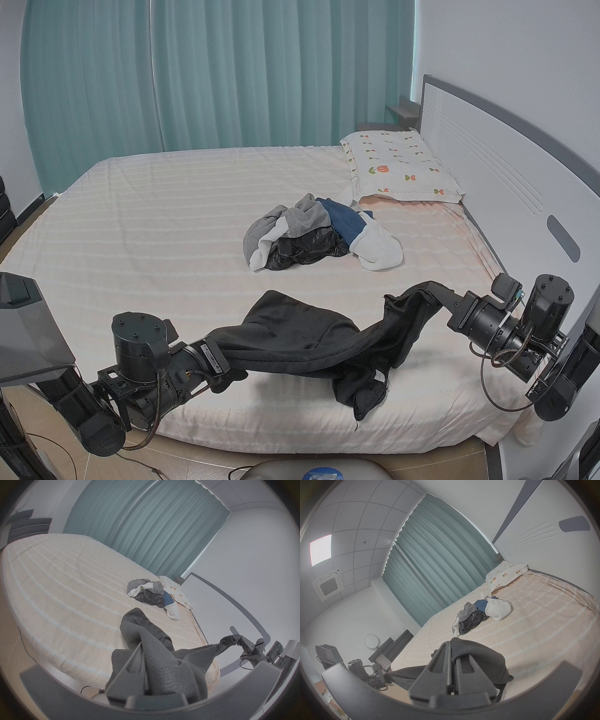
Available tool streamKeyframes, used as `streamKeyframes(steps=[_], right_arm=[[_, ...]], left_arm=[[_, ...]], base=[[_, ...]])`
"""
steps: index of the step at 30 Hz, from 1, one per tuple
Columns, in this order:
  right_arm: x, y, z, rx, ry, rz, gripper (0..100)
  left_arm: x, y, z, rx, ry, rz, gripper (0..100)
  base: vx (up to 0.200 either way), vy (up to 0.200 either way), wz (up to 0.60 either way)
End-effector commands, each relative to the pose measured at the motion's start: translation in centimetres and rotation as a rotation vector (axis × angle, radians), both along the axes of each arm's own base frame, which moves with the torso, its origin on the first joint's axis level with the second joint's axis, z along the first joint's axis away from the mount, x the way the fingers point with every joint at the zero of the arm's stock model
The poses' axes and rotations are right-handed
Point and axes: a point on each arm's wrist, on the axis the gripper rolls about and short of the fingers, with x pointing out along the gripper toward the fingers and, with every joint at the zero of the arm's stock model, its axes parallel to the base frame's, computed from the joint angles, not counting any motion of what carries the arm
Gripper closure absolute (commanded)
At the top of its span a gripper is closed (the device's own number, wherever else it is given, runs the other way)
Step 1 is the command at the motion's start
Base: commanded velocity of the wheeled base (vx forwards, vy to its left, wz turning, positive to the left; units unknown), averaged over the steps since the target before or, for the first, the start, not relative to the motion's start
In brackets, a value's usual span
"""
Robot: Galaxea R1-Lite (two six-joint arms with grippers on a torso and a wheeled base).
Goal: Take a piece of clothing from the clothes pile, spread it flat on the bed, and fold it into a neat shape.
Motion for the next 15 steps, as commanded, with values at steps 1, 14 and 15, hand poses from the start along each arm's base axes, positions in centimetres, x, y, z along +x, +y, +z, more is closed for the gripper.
streamKeyframes(steps=[1,14,15], right_arm=[[-0.1,0.0,0.2,0.005,-0.012,0.001,100],[0.4,0.6,1.1,0.016,-0.058,-0.106,100],[0.5,1.0,1.4,0.024,-0.071,-0.129,100]], left_arm=[[0.4,0.3,0.3,-0.006,-0.012,0.019,100],[-0.1,0.6,1.7,-0.020,-0.062,0.048,100],[-0.1,0.5,1.7,-0.015,-0.066,0.061,100]], base=[[0.000,0.200,0.00],[0.000,0.200,0.00],[0.000,0.200,0.00]])
